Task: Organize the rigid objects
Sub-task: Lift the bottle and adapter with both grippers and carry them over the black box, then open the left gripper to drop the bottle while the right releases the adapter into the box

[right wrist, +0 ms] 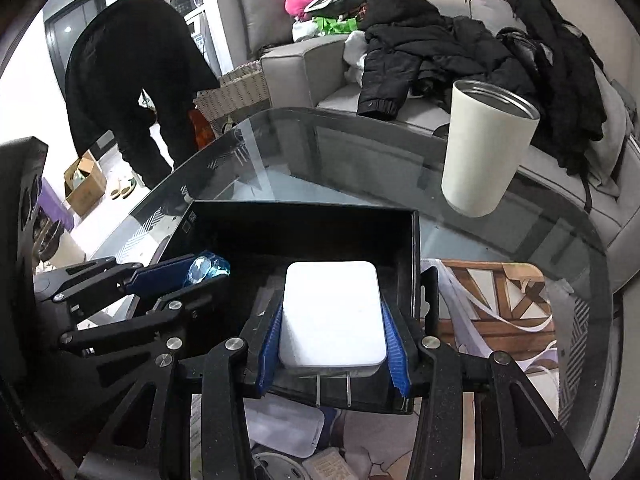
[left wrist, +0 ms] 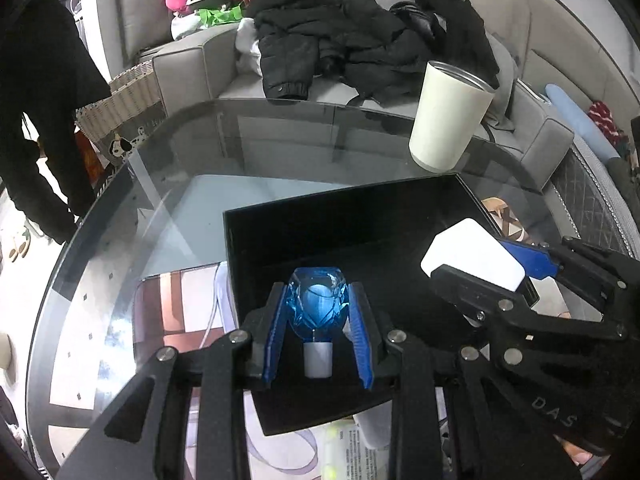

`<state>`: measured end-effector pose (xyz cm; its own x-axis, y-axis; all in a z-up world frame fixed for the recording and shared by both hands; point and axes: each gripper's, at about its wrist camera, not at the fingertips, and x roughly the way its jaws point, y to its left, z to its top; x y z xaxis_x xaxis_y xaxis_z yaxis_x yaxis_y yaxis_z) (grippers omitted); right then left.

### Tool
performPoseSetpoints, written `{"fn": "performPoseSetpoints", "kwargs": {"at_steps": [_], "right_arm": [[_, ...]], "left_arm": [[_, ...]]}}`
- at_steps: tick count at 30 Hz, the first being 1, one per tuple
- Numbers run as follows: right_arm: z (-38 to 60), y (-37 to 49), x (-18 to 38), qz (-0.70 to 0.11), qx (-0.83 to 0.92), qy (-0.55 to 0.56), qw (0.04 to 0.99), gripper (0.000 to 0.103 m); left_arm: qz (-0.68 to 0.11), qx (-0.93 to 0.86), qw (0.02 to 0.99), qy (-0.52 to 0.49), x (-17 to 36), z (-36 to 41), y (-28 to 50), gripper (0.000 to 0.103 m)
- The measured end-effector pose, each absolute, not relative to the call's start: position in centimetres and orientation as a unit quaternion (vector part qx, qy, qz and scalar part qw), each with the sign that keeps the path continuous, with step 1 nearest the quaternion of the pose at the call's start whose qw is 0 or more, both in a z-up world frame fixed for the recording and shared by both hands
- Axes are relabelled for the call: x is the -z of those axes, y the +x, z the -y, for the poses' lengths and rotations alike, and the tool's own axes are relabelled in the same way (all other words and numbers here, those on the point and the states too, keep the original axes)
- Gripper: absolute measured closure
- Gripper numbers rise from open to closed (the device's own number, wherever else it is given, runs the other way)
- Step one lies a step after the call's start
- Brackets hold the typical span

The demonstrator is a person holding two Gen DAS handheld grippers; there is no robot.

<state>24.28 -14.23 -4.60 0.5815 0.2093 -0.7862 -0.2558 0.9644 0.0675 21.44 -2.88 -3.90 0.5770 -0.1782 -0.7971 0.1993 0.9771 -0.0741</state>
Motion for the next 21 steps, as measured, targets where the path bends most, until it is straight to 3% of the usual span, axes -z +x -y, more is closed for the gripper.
{"fn": "performPoseSetpoints", "kwargs": {"at_steps": [21], "right_arm": [[14.87,24.19,4.79,-0.463,-0.152,0.006,0.873,0.058]], "left_arm": [[-0.435,0.111,0.893,0.001,3.78,2.04,20.98,0.072]]}}
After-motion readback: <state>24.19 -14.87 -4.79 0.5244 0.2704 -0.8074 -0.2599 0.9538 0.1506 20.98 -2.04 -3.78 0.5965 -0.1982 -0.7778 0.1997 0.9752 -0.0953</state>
